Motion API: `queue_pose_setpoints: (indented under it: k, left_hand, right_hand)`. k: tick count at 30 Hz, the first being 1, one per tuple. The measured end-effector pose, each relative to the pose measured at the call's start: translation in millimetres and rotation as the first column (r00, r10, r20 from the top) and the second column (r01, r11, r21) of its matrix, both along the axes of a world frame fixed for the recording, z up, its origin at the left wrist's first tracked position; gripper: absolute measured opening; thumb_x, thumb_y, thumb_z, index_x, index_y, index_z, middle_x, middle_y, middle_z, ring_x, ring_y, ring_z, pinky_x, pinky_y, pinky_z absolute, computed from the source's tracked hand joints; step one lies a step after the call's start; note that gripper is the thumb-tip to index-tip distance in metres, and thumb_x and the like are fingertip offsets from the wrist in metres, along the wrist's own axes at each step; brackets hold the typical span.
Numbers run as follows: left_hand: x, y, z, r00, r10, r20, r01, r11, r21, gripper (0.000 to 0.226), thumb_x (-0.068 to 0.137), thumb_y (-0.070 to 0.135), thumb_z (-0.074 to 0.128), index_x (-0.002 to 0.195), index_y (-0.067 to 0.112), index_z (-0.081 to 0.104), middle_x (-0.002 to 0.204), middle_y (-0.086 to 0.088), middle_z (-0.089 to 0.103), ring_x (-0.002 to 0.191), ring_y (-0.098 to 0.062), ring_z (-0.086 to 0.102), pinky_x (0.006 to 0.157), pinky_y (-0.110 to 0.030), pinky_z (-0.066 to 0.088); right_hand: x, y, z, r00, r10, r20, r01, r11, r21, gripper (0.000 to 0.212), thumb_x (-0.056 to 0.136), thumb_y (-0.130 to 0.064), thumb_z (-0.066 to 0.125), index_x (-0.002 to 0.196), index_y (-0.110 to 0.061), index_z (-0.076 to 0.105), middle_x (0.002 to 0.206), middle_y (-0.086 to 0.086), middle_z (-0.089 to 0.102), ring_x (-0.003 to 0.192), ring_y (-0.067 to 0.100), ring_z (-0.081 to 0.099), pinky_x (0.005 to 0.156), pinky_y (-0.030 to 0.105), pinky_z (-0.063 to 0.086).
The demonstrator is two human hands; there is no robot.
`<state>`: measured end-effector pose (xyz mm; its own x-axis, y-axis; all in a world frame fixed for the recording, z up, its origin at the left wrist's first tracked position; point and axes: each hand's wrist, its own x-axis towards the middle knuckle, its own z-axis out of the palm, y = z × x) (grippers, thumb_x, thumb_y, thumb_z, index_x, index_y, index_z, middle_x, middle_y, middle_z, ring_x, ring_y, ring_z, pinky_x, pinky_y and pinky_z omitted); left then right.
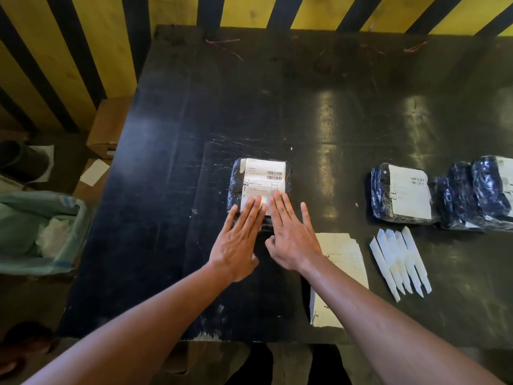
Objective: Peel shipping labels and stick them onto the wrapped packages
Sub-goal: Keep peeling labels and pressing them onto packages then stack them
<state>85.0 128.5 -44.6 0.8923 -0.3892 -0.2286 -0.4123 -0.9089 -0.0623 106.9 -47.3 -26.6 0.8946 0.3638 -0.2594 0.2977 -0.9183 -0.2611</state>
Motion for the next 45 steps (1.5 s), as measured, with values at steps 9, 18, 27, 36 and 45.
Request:
queue_pose_setpoints:
  k: [9, 18, 27, 36, 45]
  left_hand:
    - [-25, 22, 7, 0.995, 0.038, -0.092, -0.054, 0.982, -0.18, 0.104, 0.092, 0.044, 0.052, 0.167, 0.017, -0.015, 0.175, -0.003, -0.024, 0.161, -0.016, -0.025, 0.131, -0.047, -0.012]
    - [16, 0, 32, 0.99, 0.111, -0.087, -0.129, 0.962, -0.239, 0.096, 0.096, 0.042, 0.055, 0.169, 0.011, 0.001, 0.178, -0.007, 0.006, 0.165, -0.021, 0.002, 0.134, -0.044, -0.002]
    - [34, 18, 38, 0.985, 0.174, 0.01, -0.165, 0.95, -0.264, 0.067, 0.084, 0.038, 0.066, 0.143, 0.011, 0.048, 0.135, -0.003, 0.052, 0.133, -0.023, 0.053, 0.131, -0.042, 0.023]
    - [51, -11, 37, 0.993, 0.076, -0.093, -0.094, 0.973, -0.212, 0.082, 0.104, 0.038, 0.04, 0.169, 0.013, -0.003, 0.178, -0.004, -0.01, 0.164, -0.018, -0.012, 0.133, -0.047, -0.004]
    - [80, -6, 46, 0.962, 0.268, -0.059, -0.273, 0.954, -0.122, 0.074, 0.098, 0.035, 0.048, 0.162, 0.006, 0.023, 0.166, -0.008, 0.032, 0.157, -0.026, 0.026, 0.133, -0.052, 0.005]
  right_hand:
    - [-5, -2, 2, 1.0, 0.017, -0.02, -0.017, 1.0, -0.019, 0.103, 0.093, -0.029, 0.05, 0.162, -0.017, -0.025, 0.169, -0.002, -0.037, 0.156, 0.015, -0.031, 0.129, 0.057, -0.007]
    - [-1, -1, 6, 0.999, 0.012, -0.041, -0.013, 0.999, -0.042, 0.113, 0.092, -0.033, 0.062, 0.162, -0.017, -0.025, 0.168, 0.0, -0.037, 0.156, 0.017, -0.032, 0.129, 0.058, -0.008]
    - [0, -1, 12, 0.997, 0.008, -0.071, -0.011, 0.999, -0.045, 0.108, 0.09, -0.027, 0.058, 0.163, -0.016, -0.022, 0.168, -0.002, -0.036, 0.156, 0.016, -0.031, 0.129, 0.059, -0.006]
    - [1, -1, 11, 0.996, -0.005, -0.094, 0.002, 0.999, -0.038, 0.114, 0.092, -0.033, 0.063, 0.161, -0.016, -0.026, 0.167, -0.001, -0.039, 0.153, 0.016, -0.036, 0.128, 0.06, -0.007]
    - [3, 0, 13, 0.995, -0.007, -0.105, 0.005, 1.0, -0.016, 0.114, 0.093, -0.031, 0.061, 0.16, -0.017, -0.03, 0.165, -0.003, -0.042, 0.153, 0.015, -0.038, 0.128, 0.059, -0.009]
